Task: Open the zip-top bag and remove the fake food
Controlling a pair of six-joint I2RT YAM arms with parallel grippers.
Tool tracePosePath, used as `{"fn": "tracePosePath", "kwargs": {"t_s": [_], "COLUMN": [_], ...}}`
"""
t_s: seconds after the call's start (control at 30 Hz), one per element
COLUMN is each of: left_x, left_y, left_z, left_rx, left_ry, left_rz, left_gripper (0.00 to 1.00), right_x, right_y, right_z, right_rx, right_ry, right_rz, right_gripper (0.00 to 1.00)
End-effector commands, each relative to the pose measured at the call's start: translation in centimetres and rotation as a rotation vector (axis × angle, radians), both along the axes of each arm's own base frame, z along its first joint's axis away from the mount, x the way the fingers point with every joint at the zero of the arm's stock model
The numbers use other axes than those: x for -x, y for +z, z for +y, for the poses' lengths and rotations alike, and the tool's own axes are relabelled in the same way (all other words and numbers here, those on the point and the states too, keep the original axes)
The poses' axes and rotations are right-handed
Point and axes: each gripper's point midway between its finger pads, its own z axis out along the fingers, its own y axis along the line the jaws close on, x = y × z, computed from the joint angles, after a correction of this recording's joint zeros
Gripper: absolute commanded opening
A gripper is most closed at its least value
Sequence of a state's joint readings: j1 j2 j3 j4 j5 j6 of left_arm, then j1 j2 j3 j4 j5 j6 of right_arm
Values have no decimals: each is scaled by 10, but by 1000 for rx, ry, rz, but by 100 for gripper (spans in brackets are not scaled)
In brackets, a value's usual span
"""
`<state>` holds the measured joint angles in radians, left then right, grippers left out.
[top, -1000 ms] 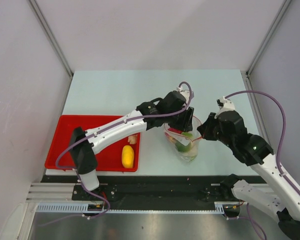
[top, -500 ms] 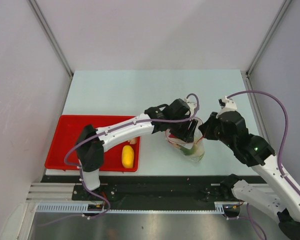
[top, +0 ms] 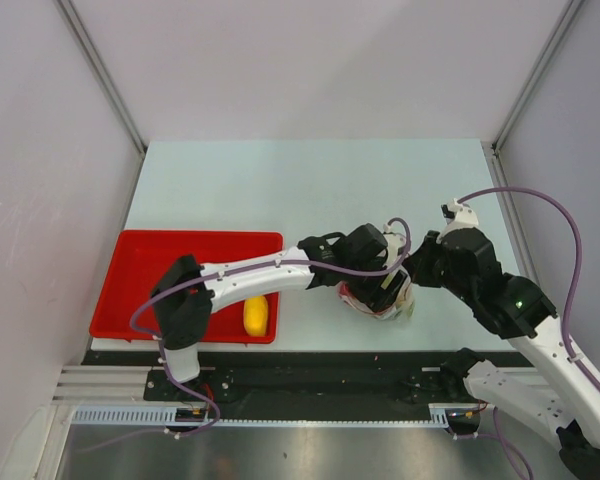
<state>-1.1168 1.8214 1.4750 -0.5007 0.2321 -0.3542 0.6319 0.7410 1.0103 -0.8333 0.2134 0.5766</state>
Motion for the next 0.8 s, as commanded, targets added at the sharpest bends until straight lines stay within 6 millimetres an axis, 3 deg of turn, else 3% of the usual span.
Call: {"fn": "tracePosePath", "kwargs": {"t_s": [0.0, 0.23, 0.3, 0.33, 0.47, 0.53, 0.57, 0.63, 0.77], "left_x": [-8, -12, -12, -13, -9, -5, -3, 1, 0], "left_y": [7, -7, -13, -15, -19, -19, -15, -9, 23], "left_z": [-5, -15, -14, -13, -6, -2, 0, 1, 2], "left_rx": [44, 87, 81, 77, 70, 63, 67, 76, 134], "left_ry": [23, 81, 93, 101, 79, 47, 37, 16, 31], "left_rz": [-85, -59, -62, -64, -73, -74, -76, -66, -93], "left_gripper": [82, 85, 81, 78, 42, 35, 24, 21, 3], "right_x": [-5, -4, -4, -3, 1, 3, 5, 8, 11], "right_y": [14, 12, 11, 11, 5, 2, -1, -2, -5], "right_z": [0, 2, 2, 1, -5, -8, -12, -17, -30], "right_rx": [-49, -67, -69, -66, -51, -47, -32, -23, 32], "right_ry": [-37, -45, -49, -49, -72, -88, -99, -107, -119], "right_rz": [-42, -19, -17, -13, 10, 22, 31, 32, 4], "right_gripper": [0, 0, 0, 0, 0, 0, 0, 0, 0]}}
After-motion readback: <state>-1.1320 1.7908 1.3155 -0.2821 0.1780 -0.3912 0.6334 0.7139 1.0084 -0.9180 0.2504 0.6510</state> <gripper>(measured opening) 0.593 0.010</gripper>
